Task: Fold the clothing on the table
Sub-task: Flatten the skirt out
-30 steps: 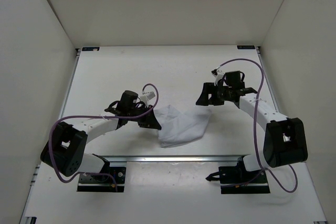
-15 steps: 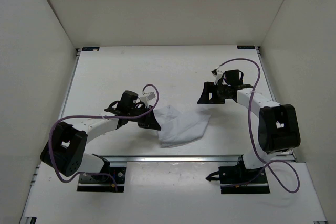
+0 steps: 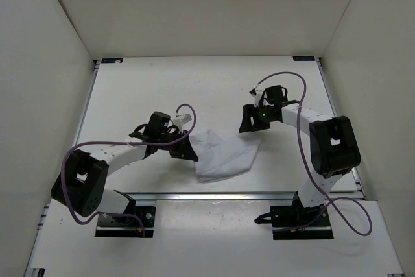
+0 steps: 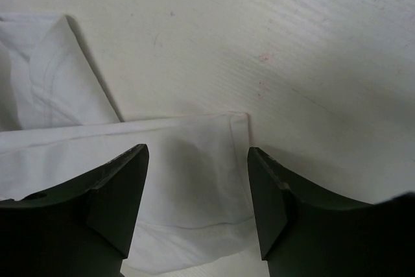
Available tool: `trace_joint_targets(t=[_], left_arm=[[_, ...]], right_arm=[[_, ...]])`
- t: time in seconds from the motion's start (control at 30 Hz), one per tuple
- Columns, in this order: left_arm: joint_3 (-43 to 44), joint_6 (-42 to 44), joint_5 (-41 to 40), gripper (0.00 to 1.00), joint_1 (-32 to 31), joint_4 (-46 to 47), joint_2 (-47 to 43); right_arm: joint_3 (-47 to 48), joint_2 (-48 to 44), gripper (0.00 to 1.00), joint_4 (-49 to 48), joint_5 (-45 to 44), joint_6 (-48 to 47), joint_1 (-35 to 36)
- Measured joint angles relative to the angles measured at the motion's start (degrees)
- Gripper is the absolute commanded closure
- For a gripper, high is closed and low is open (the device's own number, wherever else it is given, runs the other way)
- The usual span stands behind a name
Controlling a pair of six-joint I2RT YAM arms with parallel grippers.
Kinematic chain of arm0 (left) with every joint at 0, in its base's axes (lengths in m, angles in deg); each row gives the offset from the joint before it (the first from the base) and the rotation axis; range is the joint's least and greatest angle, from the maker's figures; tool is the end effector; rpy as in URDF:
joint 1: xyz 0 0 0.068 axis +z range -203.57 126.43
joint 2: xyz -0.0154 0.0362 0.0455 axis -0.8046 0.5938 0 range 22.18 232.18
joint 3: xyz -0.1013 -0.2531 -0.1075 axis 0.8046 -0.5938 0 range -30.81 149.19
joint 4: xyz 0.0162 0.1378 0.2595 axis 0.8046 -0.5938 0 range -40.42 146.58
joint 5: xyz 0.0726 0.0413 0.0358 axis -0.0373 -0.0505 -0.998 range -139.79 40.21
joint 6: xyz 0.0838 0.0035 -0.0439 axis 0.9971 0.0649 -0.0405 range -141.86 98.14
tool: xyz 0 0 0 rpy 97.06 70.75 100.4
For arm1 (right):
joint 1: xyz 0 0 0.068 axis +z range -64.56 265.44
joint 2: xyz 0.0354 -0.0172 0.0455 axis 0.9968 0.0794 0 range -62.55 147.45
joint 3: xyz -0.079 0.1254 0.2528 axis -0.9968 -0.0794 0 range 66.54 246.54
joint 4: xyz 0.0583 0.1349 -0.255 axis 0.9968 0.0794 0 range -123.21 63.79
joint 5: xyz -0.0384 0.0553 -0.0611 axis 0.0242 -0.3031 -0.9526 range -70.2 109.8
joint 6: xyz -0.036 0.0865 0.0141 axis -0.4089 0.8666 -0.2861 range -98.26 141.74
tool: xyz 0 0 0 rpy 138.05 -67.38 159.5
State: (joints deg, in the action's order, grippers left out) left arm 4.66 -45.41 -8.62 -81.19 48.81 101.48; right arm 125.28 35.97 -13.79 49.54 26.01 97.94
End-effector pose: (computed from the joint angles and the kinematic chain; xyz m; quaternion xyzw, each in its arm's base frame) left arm 0.2365 -0.1873 0.1345 0.1469 0.8795 -0.4324 0.1342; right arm 0.3731 0.1263 0.1349 -0.1348 0.9245 0.2821 0.2178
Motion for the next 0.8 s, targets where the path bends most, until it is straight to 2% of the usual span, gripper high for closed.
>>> trace_joint_targets(t=[0.33, 0.5, 0.63, 0.67, 0.73, 0.77, 0.8], left_arm=[[0.07, 0.42, 0.44, 1.0, 0.31, 0.0, 0.55], [0.07, 0.61, 0.59, 1.0, 0.57, -0.17, 0.74], [0.07, 0.61, 0.72, 1.0, 0.63, -0.22, 0.85], [0.07, 0.61, 0.74, 1.0, 0.63, -0.24, 0.85], [0.07, 0.61, 0.74, 1.0, 0.66, -0.28, 0.85], [0.07, 0.66, 0.74, 1.0, 0.66, -0.28, 0.85], [0.07, 0.66, 0.72, 1.0, 0.66, -0.35, 0.85]], right_arm=[[0.11, 1.4, 0.47, 1.46, -2.27, -0.85, 0.74], [0.96, 2.99, 0.57, 1.66, -2.27, -0.9, 1.11], [1.36, 3.74, 0.69, 1.55, -2.32, -0.92, 1.38], [1.36, 3.87, 0.75, 1.6, -2.29, -0.85, 1.4], [1.36, 4.09, 0.96, 1.51, -2.29, -0.94, 1.4], [1.36, 4.15, 1.0, 1.53, -2.29, -0.76, 1.4], [1.36, 4.17, 1.0, 1.51, -2.27, -0.52, 1.4]])
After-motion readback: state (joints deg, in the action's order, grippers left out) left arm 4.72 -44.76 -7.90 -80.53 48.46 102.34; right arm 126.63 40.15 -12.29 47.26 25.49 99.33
